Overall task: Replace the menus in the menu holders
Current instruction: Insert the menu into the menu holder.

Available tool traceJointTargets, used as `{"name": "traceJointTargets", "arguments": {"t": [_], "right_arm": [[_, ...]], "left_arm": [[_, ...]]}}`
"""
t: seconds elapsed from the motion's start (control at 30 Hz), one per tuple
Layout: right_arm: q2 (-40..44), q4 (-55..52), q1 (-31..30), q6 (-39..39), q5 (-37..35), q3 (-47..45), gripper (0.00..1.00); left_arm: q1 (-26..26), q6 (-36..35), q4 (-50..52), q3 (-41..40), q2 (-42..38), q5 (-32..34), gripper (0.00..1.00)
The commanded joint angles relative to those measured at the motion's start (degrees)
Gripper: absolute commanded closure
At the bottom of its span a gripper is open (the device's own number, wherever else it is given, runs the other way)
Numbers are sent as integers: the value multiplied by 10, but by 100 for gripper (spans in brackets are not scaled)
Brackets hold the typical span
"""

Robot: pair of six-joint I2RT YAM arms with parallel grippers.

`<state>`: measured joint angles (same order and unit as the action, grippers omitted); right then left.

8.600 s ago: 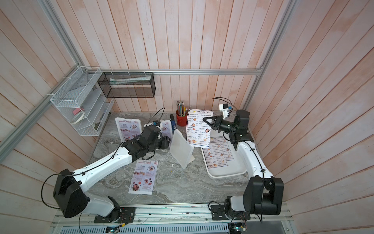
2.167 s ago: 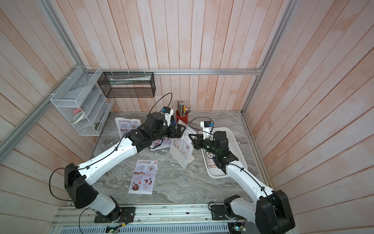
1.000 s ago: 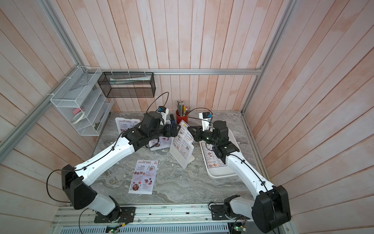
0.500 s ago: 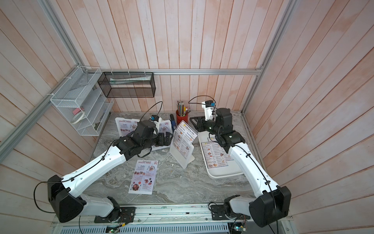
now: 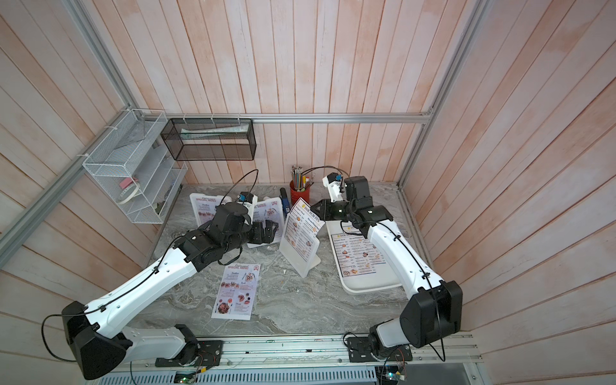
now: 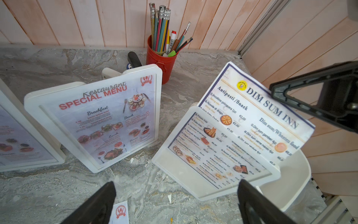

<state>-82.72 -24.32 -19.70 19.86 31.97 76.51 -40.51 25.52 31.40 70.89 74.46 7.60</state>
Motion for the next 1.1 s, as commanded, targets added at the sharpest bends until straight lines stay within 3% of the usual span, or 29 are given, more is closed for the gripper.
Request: {"name": "traceJointTargets", "arguments": {"t": [0.0,0.33,1.07], "right_arm": [[-1,-10,1,2,31,11,90],[4,-3,-9,8,42,-4,98],[15,-8,-56,-5,-3,-75,94]], "left_arm": [[3,4,8,-9,-14,12,0],[3,4,0,-7,-11,8,0],[3,6,-7,0,-6,-1,0]]}}
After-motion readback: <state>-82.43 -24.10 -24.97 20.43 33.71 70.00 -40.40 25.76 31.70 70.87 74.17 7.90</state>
